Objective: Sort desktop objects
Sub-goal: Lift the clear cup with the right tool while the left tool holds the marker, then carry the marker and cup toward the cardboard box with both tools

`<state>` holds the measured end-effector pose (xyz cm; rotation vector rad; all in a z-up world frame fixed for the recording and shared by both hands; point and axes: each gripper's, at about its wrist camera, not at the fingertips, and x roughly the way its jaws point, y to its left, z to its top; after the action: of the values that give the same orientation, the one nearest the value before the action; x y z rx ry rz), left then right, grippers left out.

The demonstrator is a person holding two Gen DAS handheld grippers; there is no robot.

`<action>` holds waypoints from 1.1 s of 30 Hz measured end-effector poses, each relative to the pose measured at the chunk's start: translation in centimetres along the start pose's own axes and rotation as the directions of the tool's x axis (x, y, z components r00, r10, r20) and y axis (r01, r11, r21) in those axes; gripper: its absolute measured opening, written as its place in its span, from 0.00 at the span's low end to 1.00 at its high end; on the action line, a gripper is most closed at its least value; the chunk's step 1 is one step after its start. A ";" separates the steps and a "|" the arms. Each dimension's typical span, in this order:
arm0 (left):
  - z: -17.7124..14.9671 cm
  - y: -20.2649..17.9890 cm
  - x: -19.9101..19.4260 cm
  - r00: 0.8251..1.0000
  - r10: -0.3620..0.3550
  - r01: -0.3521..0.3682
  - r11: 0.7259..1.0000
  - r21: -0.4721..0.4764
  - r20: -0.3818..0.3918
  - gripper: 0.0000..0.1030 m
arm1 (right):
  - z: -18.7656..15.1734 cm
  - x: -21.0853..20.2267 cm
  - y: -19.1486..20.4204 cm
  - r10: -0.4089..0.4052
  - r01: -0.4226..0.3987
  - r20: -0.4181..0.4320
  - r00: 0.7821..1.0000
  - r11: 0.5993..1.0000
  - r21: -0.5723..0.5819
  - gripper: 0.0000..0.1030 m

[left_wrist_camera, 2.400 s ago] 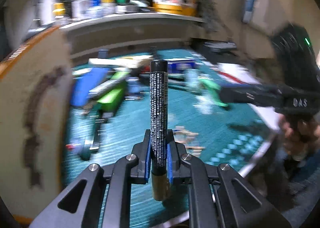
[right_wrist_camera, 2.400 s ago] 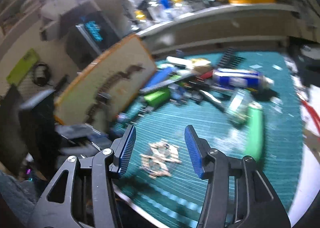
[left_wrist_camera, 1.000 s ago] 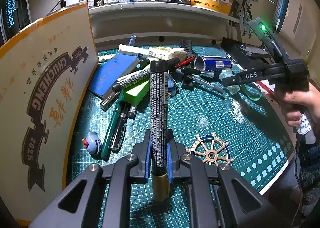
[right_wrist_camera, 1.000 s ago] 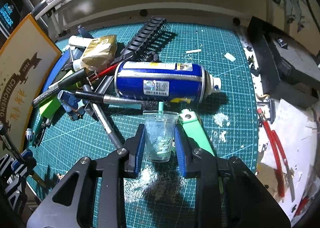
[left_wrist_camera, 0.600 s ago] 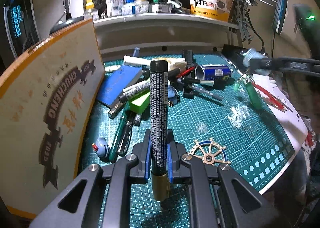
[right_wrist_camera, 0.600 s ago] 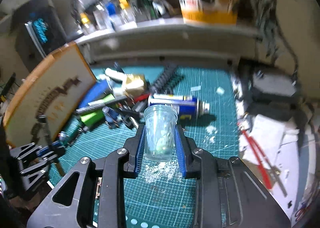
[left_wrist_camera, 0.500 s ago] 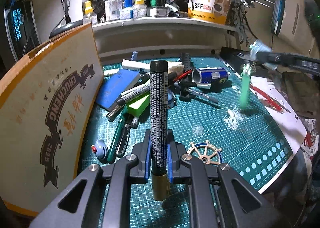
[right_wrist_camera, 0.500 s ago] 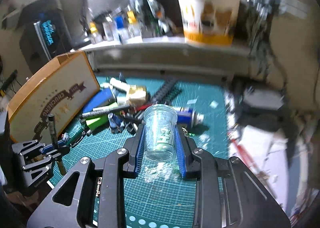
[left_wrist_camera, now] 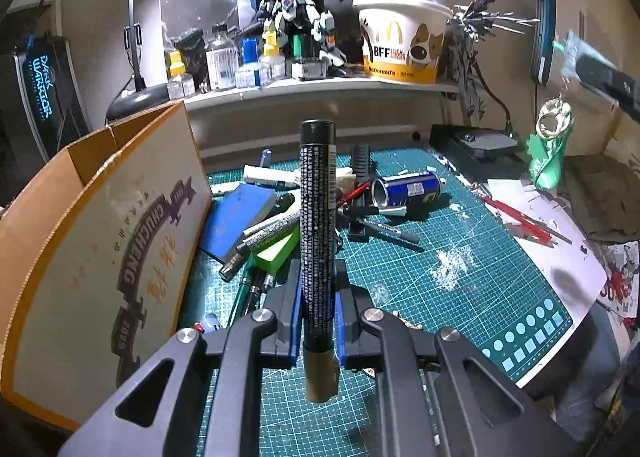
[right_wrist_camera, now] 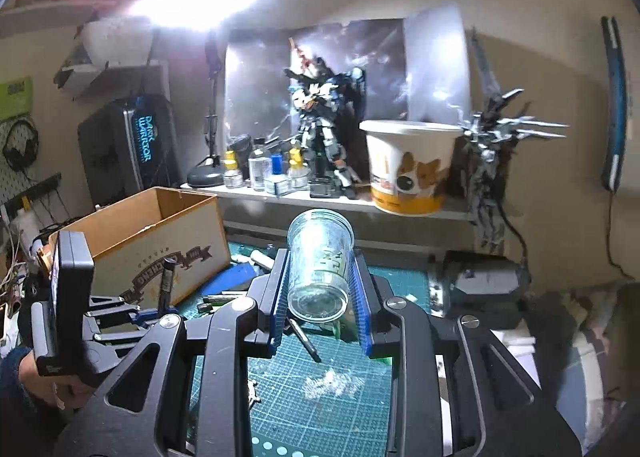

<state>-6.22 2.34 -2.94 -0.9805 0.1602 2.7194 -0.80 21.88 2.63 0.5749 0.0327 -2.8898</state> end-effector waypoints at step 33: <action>-0.8 0.3 -4.8 0.976 0.017 -0.021 1.000 0.016 0.217 0.13 | -3.3 -3.9 -1.2 -0.034 0.028 0.077 0.996 0.997 0.069 0.26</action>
<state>-2.23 1.00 -0.46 -0.6737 0.1544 2.8123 3.77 23.97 1.03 0.4757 -0.0685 -2.9507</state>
